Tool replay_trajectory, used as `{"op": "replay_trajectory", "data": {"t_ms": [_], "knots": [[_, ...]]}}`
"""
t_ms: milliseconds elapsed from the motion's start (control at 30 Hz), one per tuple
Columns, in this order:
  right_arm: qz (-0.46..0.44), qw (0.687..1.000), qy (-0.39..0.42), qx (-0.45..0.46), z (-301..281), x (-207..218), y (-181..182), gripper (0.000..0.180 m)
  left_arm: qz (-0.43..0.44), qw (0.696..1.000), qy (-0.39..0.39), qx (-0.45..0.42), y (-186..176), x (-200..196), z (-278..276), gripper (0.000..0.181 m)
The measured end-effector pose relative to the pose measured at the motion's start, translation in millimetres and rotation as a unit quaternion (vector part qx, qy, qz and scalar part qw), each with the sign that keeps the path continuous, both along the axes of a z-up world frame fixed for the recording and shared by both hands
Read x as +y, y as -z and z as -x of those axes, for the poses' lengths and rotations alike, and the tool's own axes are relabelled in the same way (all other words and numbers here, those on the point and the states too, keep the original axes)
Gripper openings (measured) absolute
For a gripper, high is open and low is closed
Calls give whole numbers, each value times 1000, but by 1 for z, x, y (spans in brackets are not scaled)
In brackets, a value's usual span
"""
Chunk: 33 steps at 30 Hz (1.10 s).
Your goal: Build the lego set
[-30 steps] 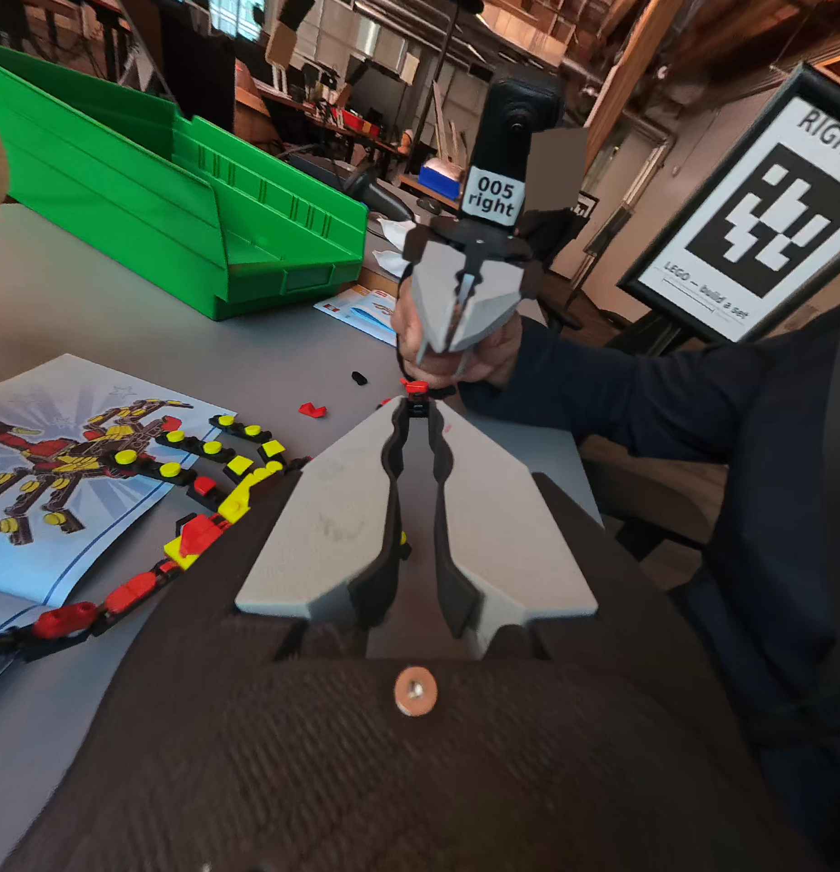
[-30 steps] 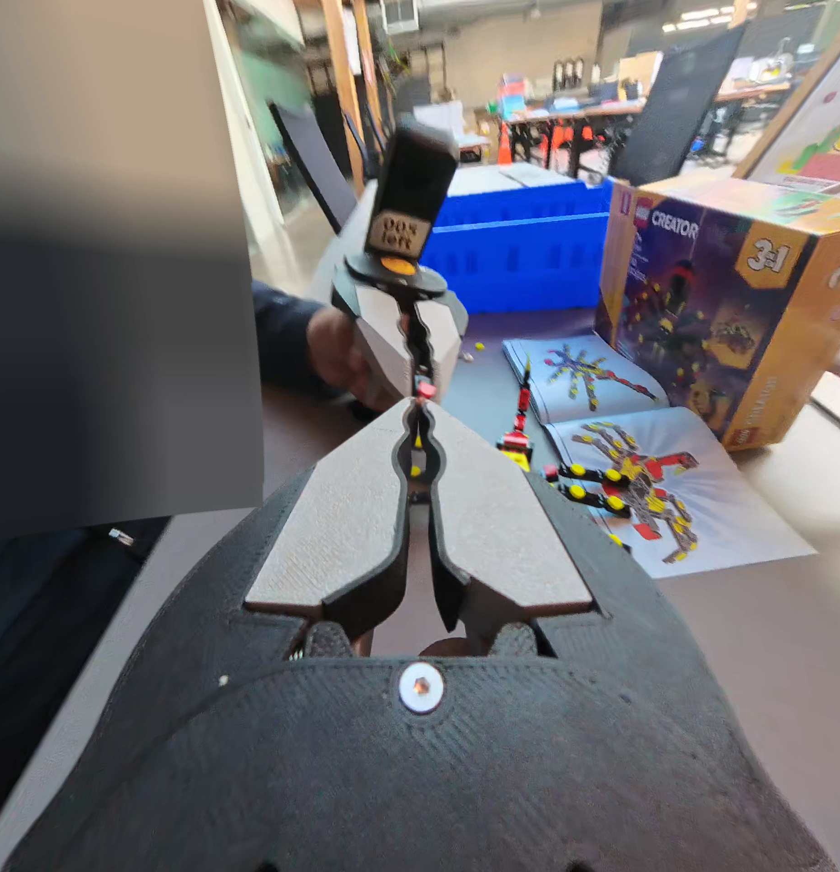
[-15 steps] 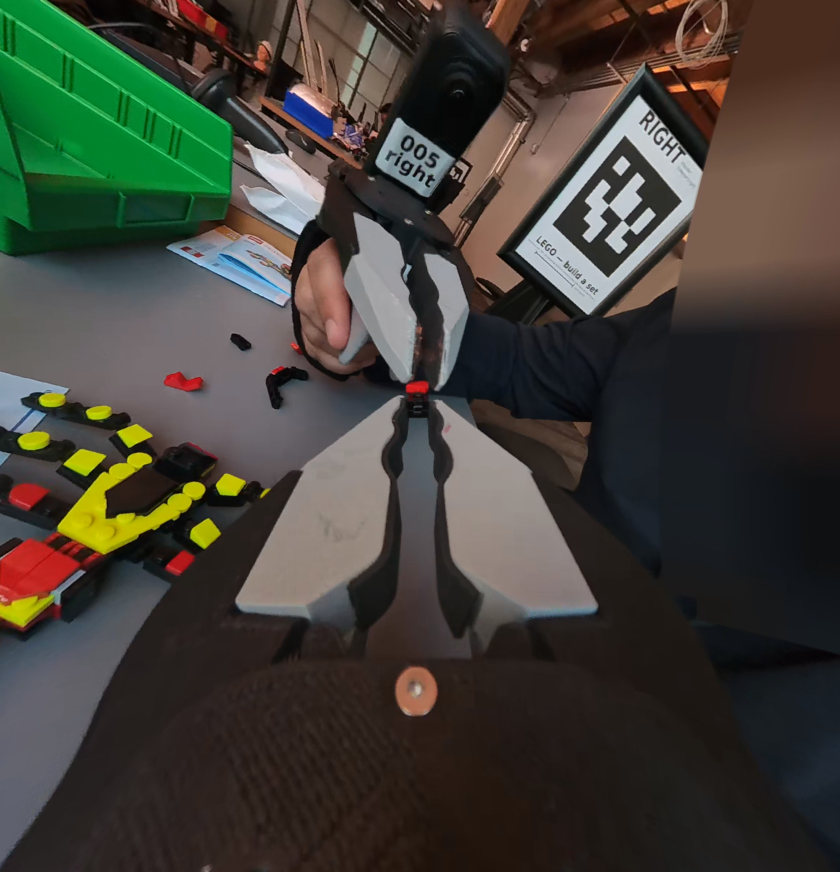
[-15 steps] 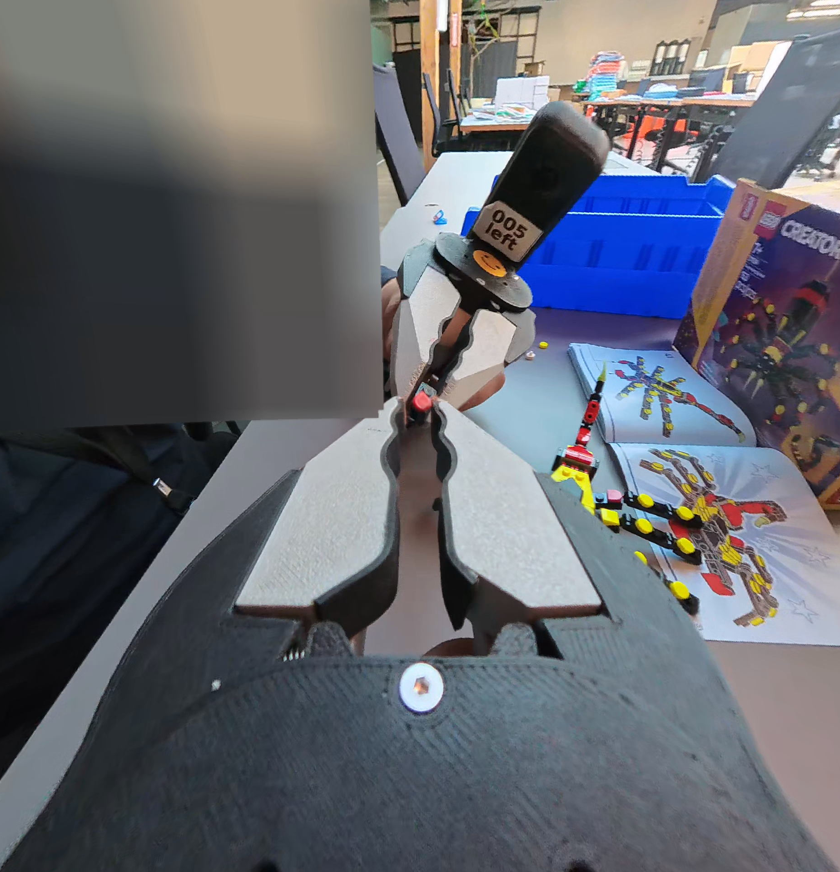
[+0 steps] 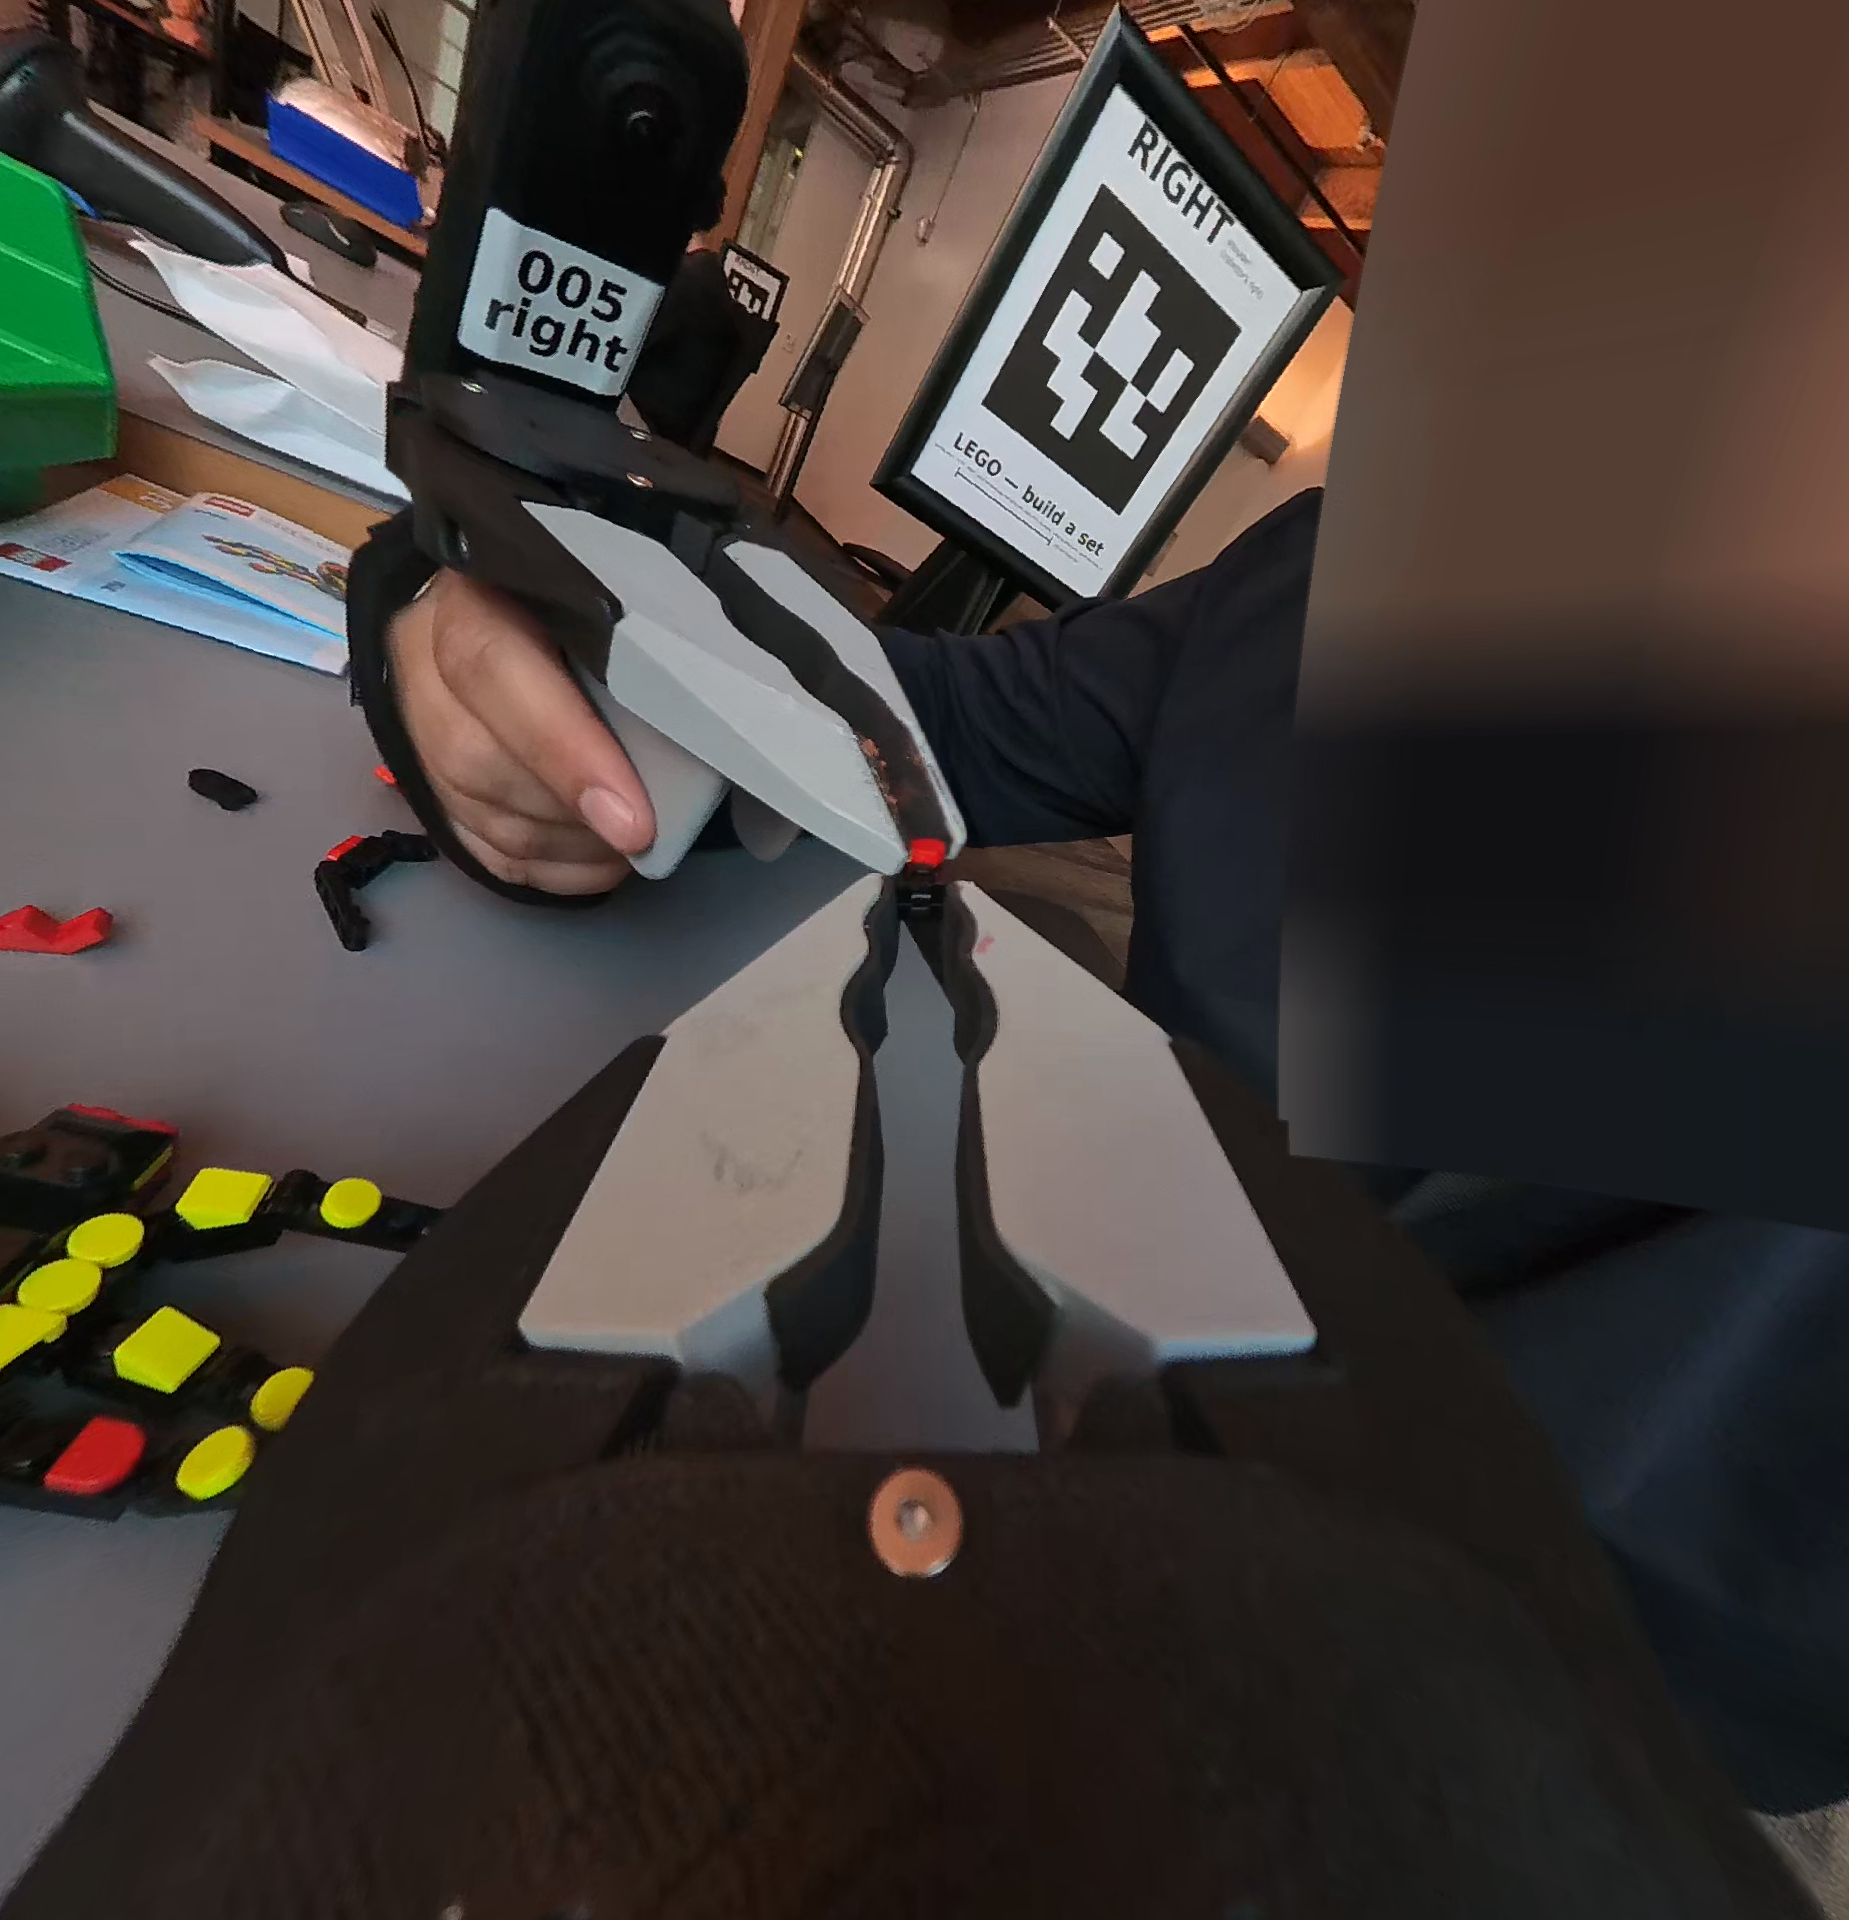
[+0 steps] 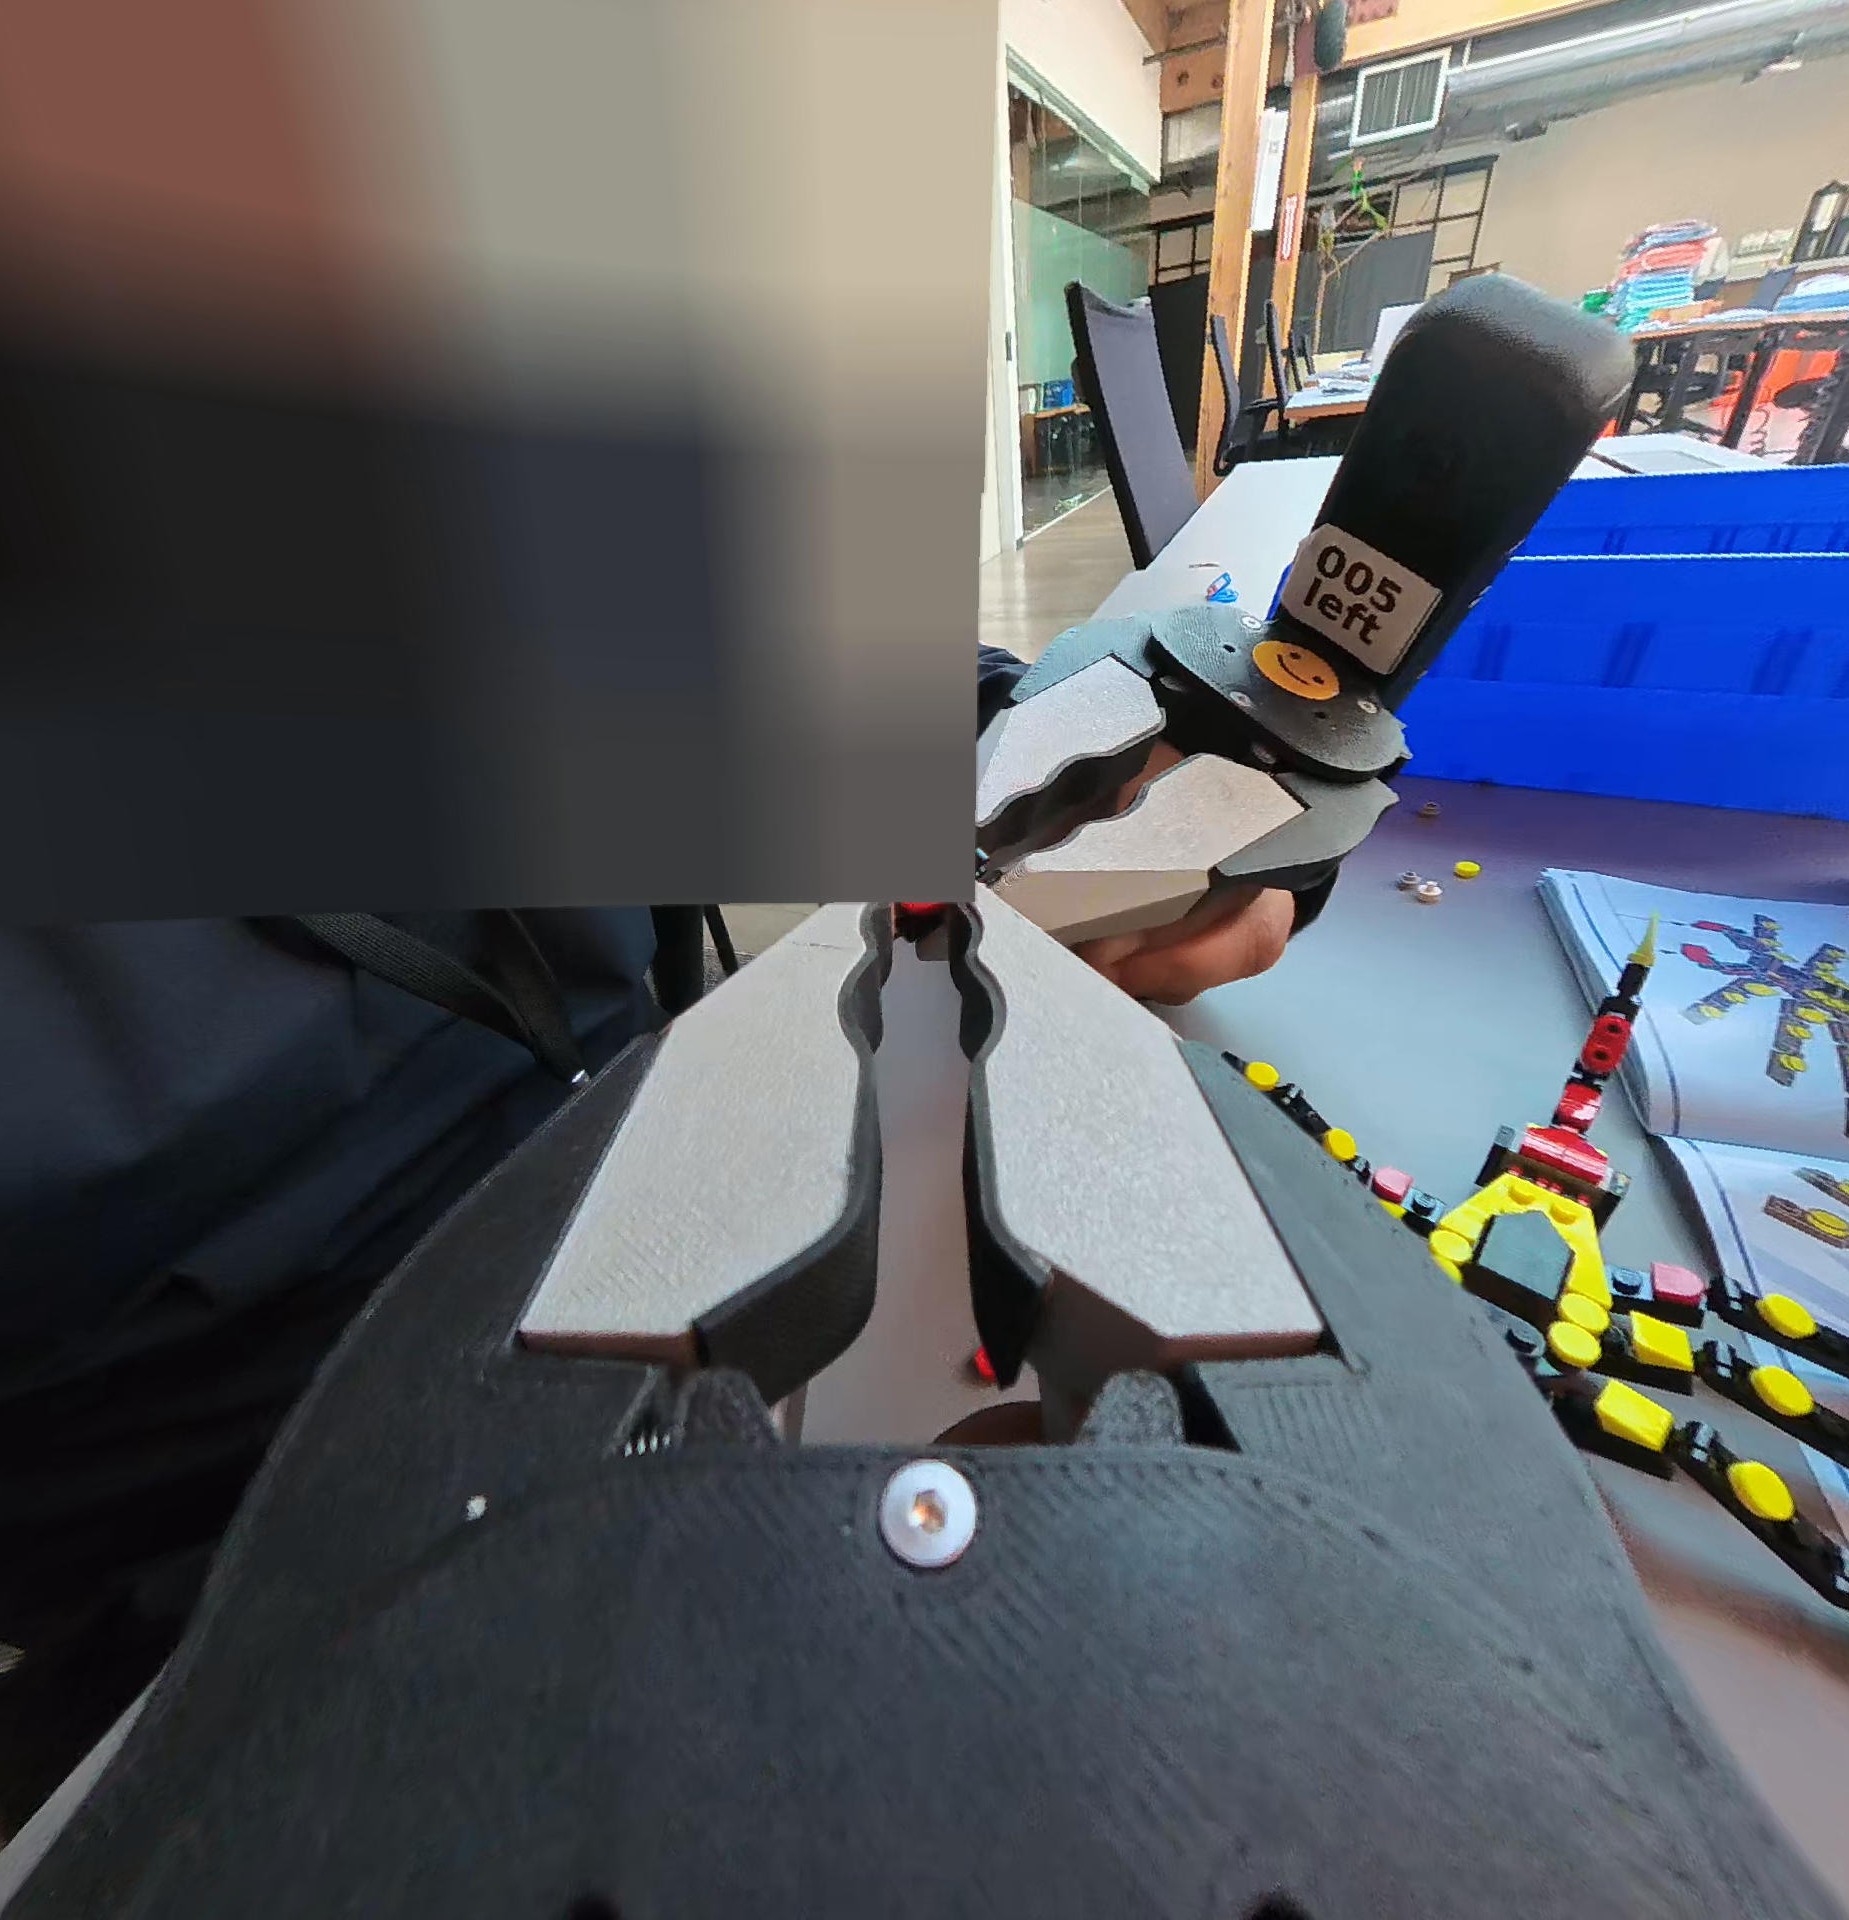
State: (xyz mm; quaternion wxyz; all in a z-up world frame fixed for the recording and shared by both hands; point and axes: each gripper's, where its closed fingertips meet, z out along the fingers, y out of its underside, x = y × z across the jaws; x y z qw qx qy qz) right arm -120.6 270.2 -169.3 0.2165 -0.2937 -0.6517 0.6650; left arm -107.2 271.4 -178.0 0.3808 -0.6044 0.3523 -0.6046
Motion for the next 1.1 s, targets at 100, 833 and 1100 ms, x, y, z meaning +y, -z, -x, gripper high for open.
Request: {"op": "replay_trajectory", "data": {"t_ms": [100, 833, 1100], "knots": [[-4, 1000, -5, 0, -1, -1, 0, 4, -5, 1000, 1, 6, 1, -1, -1, 4], [-12, 973, 231, -1, 39, 58, 2, 0, -103, 954, -262, 102, 6, 62, 36, 5], [-1, 983, 181, -8, 33, 51, 4, 0, -127, 942, -278, 139, 14, 64, 34, 5]]}}
